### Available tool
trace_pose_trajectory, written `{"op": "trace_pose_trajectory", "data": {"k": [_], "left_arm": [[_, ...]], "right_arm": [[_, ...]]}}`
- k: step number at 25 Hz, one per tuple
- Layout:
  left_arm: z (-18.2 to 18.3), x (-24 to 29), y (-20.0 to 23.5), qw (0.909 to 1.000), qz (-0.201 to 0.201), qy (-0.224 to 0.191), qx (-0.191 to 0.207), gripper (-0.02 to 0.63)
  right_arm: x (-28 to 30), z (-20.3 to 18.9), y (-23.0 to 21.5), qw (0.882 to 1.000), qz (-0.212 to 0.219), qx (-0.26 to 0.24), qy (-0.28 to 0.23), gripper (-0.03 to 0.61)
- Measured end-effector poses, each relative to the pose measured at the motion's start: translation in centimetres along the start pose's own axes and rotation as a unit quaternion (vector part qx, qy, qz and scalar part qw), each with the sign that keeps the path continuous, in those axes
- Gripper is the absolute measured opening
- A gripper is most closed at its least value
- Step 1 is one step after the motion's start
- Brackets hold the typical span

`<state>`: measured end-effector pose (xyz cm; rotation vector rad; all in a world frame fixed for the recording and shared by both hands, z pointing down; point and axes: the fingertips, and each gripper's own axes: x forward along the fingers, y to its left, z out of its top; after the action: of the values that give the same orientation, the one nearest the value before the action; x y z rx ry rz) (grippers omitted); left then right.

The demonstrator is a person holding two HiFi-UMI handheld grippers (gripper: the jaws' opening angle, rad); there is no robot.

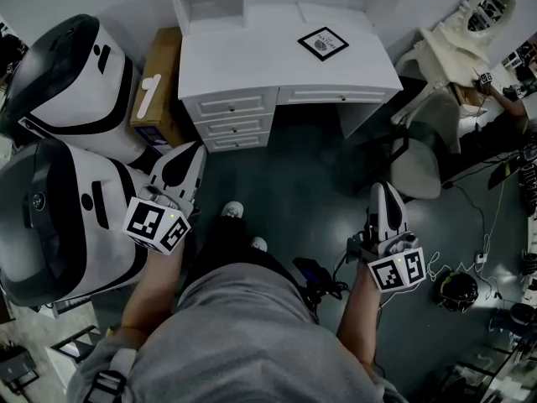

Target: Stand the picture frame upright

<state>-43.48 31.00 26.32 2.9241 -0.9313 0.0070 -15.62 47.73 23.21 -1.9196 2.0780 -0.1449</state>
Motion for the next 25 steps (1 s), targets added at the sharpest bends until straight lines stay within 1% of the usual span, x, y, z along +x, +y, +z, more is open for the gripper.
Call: {"op": "trace_pose_trajectory", "data": {"k": [4,9,15,25], "left_arm": [[0.0,0.8,-0.2,1.0,-0.004,0.003,-0.002,0.006],[-0.3,2.2,0.5,1.0,-0.006,0.002,-0.006,0.006],[-0.4,5.8,1.4,0.9998,-0.018,-0.002,-0.009,0.006],[0.4,13.3,5.8,0.9997,-0.021,0.001,-0.009,0.006]], "right_arm": [[0.4,-0.3,-0.7,1.0,-0.002,0.009,0.004,0.026],[1.8,-0.5,-1.1,1.0,0.002,0.011,0.007,0.026],[3.8,-0.5,-3.2,1.0,-0.008,0.014,0.01,0.026],[11.4,-0.5,-6.5,1.0,-0.003,0.018,0.019,0.026]]}}
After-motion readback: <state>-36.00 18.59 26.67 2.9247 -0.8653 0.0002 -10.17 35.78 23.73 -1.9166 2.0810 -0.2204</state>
